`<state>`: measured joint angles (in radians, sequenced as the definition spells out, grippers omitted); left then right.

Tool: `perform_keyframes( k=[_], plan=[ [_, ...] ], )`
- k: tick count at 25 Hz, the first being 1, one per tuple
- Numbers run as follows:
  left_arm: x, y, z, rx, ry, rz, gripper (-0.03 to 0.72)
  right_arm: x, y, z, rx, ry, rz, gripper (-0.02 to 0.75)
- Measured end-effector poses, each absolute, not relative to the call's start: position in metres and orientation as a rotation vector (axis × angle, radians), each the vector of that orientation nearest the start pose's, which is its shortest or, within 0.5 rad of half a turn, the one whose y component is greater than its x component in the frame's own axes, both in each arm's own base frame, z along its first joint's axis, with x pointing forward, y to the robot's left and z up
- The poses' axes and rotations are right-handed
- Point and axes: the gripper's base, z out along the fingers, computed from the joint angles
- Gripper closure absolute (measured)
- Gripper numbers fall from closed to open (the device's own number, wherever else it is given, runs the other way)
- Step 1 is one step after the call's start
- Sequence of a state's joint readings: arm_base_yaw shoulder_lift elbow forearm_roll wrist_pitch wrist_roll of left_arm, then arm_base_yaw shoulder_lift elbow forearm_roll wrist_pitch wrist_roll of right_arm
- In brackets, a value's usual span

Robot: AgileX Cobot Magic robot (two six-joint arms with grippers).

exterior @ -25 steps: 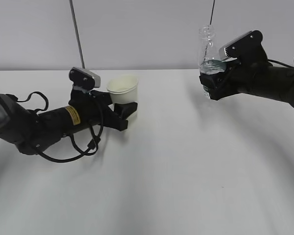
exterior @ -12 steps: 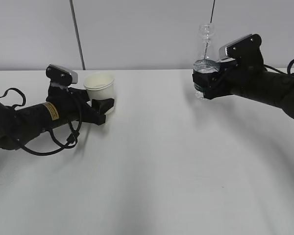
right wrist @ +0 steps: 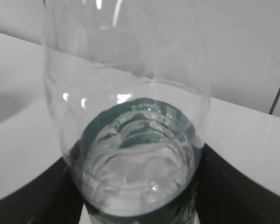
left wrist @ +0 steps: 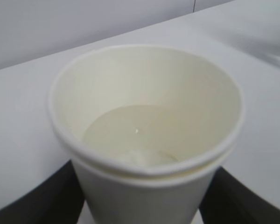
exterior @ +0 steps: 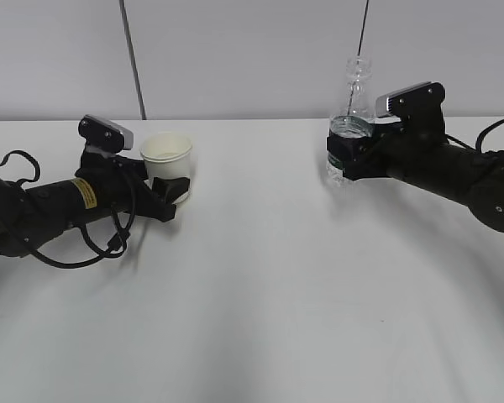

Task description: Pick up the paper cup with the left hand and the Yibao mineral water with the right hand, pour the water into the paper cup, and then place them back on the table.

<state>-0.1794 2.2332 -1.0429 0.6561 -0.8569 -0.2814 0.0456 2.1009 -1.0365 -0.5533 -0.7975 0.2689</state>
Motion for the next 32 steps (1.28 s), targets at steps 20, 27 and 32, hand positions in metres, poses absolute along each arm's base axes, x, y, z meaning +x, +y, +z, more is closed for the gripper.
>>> perform_keyframes(
  k=[20,27,32],
  plan=[
    [0.3998,-0.1119,0.0742,0.653,1.811,-0.407,0.248,0.4153,0.0521,0.1306,-0.395,1.751,0.295,0.272],
    [0.4006,-0.1117,0.0731,0.639,1.807,-0.409,0.248,0.4154,0.0519,0.1308,-0.39,1.749,0.295,0.272],
    [0.4009,-0.1113,0.0731,0.631,1.809,-0.407,0.239,0.4154,0.0519,0.131,-0.39,1.747,0.296,0.272]
  ],
)
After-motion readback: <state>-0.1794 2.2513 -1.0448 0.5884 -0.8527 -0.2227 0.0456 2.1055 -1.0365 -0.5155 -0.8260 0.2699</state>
